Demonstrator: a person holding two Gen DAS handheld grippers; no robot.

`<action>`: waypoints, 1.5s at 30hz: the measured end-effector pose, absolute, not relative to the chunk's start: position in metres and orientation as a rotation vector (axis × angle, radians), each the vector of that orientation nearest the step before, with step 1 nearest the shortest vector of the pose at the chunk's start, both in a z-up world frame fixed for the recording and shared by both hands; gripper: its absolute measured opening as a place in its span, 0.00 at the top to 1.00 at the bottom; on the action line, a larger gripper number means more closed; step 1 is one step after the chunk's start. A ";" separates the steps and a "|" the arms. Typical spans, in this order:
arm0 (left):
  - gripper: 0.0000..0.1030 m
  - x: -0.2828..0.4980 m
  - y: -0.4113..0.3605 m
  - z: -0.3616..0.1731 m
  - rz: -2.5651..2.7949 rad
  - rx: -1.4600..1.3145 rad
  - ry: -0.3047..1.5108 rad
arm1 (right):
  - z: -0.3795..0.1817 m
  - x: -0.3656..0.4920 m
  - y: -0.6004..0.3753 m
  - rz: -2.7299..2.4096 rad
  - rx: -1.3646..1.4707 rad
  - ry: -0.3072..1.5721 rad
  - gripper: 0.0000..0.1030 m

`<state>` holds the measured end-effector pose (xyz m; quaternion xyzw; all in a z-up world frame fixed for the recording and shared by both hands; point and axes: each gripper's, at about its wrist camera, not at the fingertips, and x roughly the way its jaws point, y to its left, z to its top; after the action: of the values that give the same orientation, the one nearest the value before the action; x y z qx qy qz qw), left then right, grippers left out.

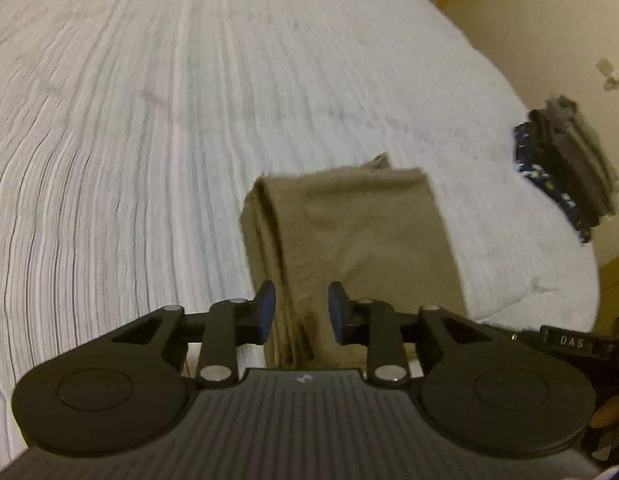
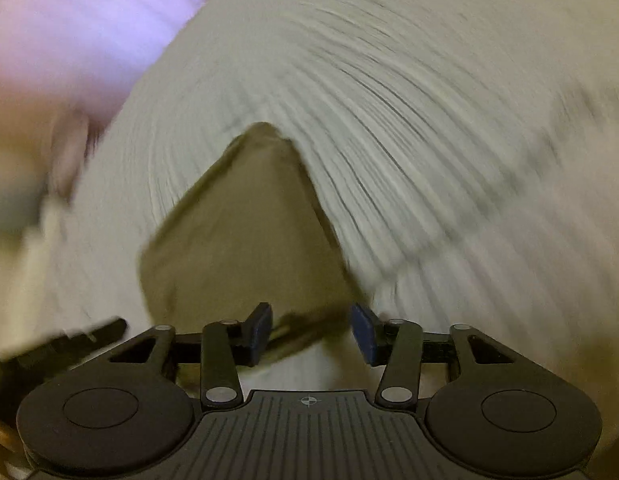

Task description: Fold clothes

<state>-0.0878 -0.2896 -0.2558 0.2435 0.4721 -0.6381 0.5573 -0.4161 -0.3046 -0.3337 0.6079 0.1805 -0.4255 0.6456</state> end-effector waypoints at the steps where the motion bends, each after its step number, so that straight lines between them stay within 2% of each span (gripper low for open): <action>1: 0.68 -0.084 -0.299 -0.255 -1.532 0.585 1.108 | -0.339 -0.421 -0.300 -0.986 1.454 0.339 0.19; 3: 0.63 -0.077 -0.319 -0.255 -1.595 0.612 1.090 | -0.349 -0.429 -0.291 -1.017 1.590 0.191 0.19; 6: 0.61 -0.074 -0.359 -0.264 -1.697 0.690 1.073 | -0.363 -0.421 -0.283 -1.085 1.678 0.047 0.19; 15: 0.56 -0.066 -0.448 -0.335 -1.892 0.964 1.156 | -0.380 -0.368 -0.282 -1.411 1.624 -0.093 0.20; 16: 0.56 -0.060 -0.449 -0.341 -1.906 0.939 1.198 | -0.380 -0.364 -0.283 -1.436 1.607 -0.099 0.39; 17: 0.58 -0.053 -0.449 -0.347 -1.916 0.899 1.244 | -0.381 -0.362 -0.286 -1.443 1.594 -0.095 0.47; 18: 0.65 -0.046 -0.449 -0.351 -1.919 0.853 1.295 | -0.378 -0.361 -0.288 -1.455 1.579 -0.086 0.49; 19: 0.72 -0.038 -0.448 -0.355 -1.913 0.802 1.352 | -0.375 -0.359 -0.290 -1.468 1.564 -0.077 0.56; 22: 0.79 -0.020 -0.435 -0.356 -1.893 0.672 1.438 | -0.362 -0.353 -0.300 -1.488 1.477 -0.027 0.67; 24: 0.82 -0.013 -0.423 -0.351 -1.870 0.601 1.456 | -0.348 -0.348 -0.312 -1.478 1.369 0.032 0.69; 29: 0.84 -0.016 -0.387 -0.339 -1.842 0.413 1.448 | -0.322 -0.340 -0.368 -1.397 1.076 0.156 0.69; 33: 0.80 -0.025 -0.401 -0.346 -1.830 0.471 1.443 | -0.335 -0.355 -0.387 -1.401 1.204 0.262 0.66; 34: 0.79 -0.023 -0.410 -0.347 -1.834 0.465 1.461 | -0.338 -0.360 -0.380 -1.409 1.226 0.255 0.51; 35: 0.76 -0.020 -0.420 -0.347 -1.844 0.463 1.478 | -0.339 -0.365 -0.371 -1.426 1.237 0.249 0.44; 36: 0.67 -0.017 -0.430 -0.346 -1.859 0.464 1.483 | -0.340 -0.371 -0.362 -1.441 1.248 0.240 0.37; 40: 0.50 -0.019 -0.480 -0.346 -1.882 0.474 1.469 | -0.348 -0.396 -0.351 -1.417 1.332 0.085 0.37; 45: 0.44 -0.054 -0.532 -0.378 -1.847 0.476 1.593 | -0.376 -0.412 -0.381 -1.367 1.488 -0.087 0.37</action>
<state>-0.0538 -0.5316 -0.3776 0.1815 0.6068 -0.7036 0.3223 -0.4116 -0.3807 -0.3764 0.6235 -0.0365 -0.5730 0.5307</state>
